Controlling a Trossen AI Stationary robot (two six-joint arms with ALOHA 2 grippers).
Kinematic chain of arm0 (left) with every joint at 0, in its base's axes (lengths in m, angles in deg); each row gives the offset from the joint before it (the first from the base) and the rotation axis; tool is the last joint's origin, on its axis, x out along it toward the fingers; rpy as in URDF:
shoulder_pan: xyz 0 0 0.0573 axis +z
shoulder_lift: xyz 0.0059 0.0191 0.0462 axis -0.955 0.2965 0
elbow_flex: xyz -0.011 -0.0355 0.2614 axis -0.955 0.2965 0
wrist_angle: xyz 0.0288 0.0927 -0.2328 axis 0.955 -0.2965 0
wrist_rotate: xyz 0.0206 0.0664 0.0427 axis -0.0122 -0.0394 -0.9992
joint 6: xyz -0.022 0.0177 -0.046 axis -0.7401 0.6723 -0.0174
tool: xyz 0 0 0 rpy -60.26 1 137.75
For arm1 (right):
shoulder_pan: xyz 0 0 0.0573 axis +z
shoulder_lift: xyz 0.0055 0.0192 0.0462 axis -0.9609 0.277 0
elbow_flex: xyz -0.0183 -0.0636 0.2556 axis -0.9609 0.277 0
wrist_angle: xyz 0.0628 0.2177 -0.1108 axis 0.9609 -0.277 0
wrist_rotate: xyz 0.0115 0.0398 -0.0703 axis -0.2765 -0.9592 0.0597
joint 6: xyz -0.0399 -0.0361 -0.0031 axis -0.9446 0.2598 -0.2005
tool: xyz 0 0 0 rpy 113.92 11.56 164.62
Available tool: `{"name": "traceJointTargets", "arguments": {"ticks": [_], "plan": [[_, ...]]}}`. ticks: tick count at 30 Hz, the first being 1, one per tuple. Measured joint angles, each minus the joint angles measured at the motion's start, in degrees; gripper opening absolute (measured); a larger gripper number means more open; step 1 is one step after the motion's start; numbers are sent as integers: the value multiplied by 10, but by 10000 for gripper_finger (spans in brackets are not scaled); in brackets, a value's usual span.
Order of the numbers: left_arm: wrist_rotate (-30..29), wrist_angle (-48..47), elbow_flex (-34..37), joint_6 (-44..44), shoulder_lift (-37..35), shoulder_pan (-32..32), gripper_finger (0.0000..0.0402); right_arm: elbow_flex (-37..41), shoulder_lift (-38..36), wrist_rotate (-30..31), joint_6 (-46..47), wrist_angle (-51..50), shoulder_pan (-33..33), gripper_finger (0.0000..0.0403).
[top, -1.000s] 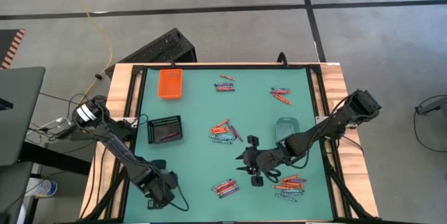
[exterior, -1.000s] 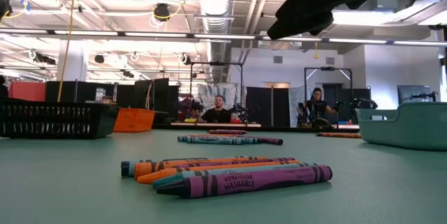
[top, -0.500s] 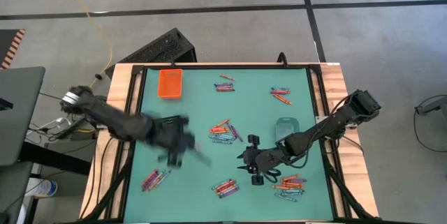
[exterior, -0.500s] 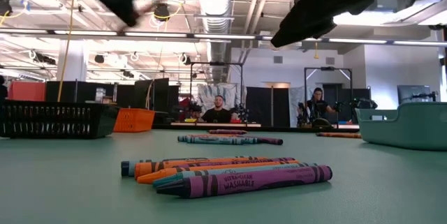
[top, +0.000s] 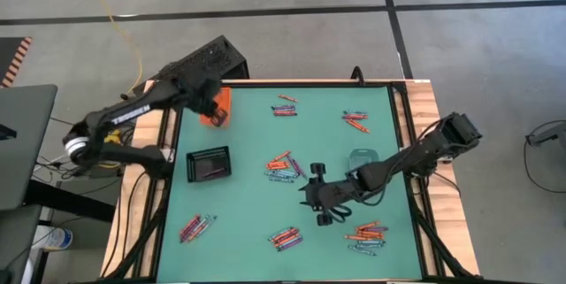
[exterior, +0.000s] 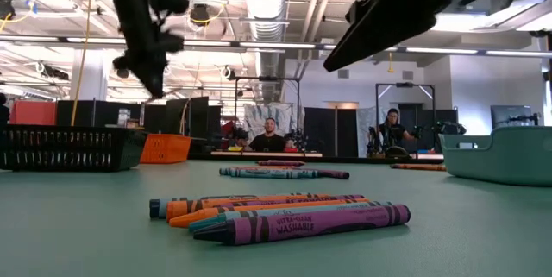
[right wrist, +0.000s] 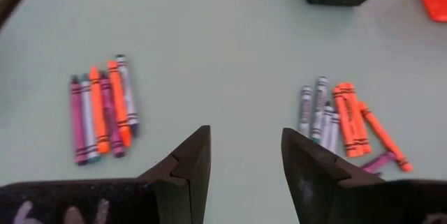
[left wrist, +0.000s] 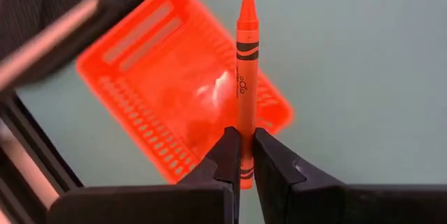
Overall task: Sort crayons
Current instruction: Put the orange crayon into the orange bin
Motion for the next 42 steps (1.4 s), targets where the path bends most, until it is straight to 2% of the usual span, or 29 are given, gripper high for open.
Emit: {"name": "traceJointTargets", "arguments": {"ticks": [4,8,17,21,26,30,34,38,42], "plan": [[24,4,1,-9,42,80,13,0,0,0,-55,-5,-23,168],[25,5,1,4,79,114,17,0,0,0,-93,-5,-49,168],[24,49,0,20,148,117,71,0,0,0,-84,-5,-100,168],[28,37,-1,19,142,117,94,0,0,-1,-34,-15,-101,168],[47,-22,-40,13,104,100,103,0,0,-1,12,-74,-71,168],[61,-16,-43,-5,53,36,98,0,0,0,50,-72,-39,168],[44,14,-44,-26,31,-88,89,0,0,39,51,-51,3,168],[-12,77,-44,-42,57,-237,83,0,0,110,51,-44,38,168],[-60,180,-44,-2,127,-345,83,0,0,135,51,-43,64,168]]}}
